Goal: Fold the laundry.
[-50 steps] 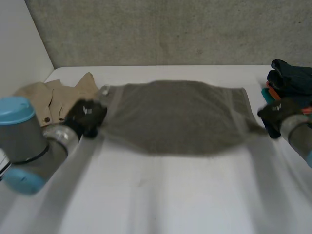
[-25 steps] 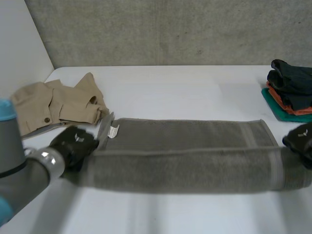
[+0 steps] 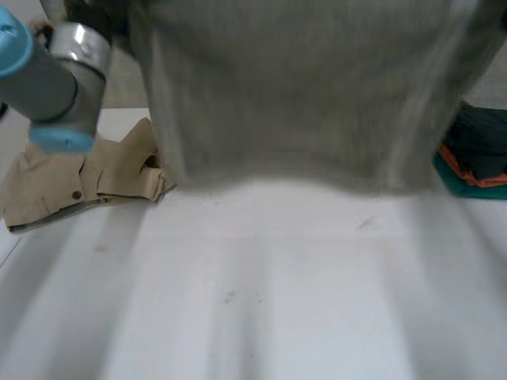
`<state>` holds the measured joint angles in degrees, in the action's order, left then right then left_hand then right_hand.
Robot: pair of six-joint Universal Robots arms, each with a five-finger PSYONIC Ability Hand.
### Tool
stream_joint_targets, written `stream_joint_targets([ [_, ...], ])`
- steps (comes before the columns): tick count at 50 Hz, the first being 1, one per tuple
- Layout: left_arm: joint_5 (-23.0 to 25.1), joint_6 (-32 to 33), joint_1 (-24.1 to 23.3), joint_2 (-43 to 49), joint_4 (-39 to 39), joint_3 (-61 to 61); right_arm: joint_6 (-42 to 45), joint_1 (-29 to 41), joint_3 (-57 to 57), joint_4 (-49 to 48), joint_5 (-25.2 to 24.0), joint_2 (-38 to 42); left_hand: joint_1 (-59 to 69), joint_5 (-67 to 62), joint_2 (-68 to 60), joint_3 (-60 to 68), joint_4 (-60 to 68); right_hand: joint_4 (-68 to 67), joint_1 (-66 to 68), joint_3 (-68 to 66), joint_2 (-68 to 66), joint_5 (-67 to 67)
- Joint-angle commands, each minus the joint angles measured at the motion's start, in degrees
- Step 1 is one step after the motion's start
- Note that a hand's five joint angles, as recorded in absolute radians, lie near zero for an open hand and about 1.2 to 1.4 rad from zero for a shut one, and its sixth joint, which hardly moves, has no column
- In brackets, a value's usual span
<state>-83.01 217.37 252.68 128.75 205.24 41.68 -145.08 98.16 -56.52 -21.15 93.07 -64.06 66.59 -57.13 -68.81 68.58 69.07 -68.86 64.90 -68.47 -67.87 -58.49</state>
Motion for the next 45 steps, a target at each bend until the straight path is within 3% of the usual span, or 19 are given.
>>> stream_joint_targets([
  [1, -0.22, -5.73, 2.11, -1.84, 2.28, 1.73, -1.44, 0.37, -1.13, -2.84, 1.24, -1.77, 13.41, -12.87, -11.19, 11.42, 10.93, -11.14, 15.10, -11.53, -12.13, -11.51],
  [19, 0.92, -6.61, 0.97, -3.33, 0.95, 28.09, -1.44, -0.25, -14.66, 8.84, -3.94, -0.10, 13.41, -12.87, -11.19, 11.42, 10.93, -11.14, 15.10, -11.53, -12.13, -11.51],
  [25, 4.78, -6.08, 0.62, -8.86, 0.07, 43.29, 0.67, -1.38, -22.13, 15.95, -4.65, -0.81, 13.41, -12.87, -11.19, 11.42, 10.93, -11.14, 15.10, -11.53, -12.13, -11.51],
  [29, 5.58, -5.64, 0.44, -15.80, -2.82, 54.80, 6.46, -3.84, -28.36, 22.81, -4.82, -3.43, 13.41, -12.87, -11.19, 11.42, 10.93, -11.14, 15.10, -11.53, -12.13, -11.51],
  [34, 5.23, -5.73, 0.62, -26.87, -13.01, 65.62, 20.95, -8.58, -38.82, 32.21, -5.00, -13.36, 13.41, -12.87, -11.19, 11.42, 10.93, -11.14, 15.10, -11.53, -12.13, -11.51],
  [37, 4.61, -5.73, 0.88, -34.25, -23.11, 71.07, 26.66, -12.44, -43.39, 35.99, -5.26, -19.32, 13.41, -12.87, -11.19, 11.42, 10.93, -11.14, 15.10, -11.53, -12.13, -11.51],
  [41, 4.17, -4.42, 1.23, -41.11, -35.33, 76.35, 29.84, -15.27, -46.74, 38.55, -6.14, -24.52, 13.41, -12.87, -11.19, 11.42, 10.93, -11.14, 15.10, -11.53, -12.13, -11.51],
  [45, 4.17, -0.99, 0.62, -44.55, -39.92, 79.87, 30.29, -16.50, -48.32, 39.96, -7.72, -25.59, 13.41, -12.87, -11.19, 11.42, 10.93, -11.14, 15.10, -11.53, -12.13, -11.51],
])
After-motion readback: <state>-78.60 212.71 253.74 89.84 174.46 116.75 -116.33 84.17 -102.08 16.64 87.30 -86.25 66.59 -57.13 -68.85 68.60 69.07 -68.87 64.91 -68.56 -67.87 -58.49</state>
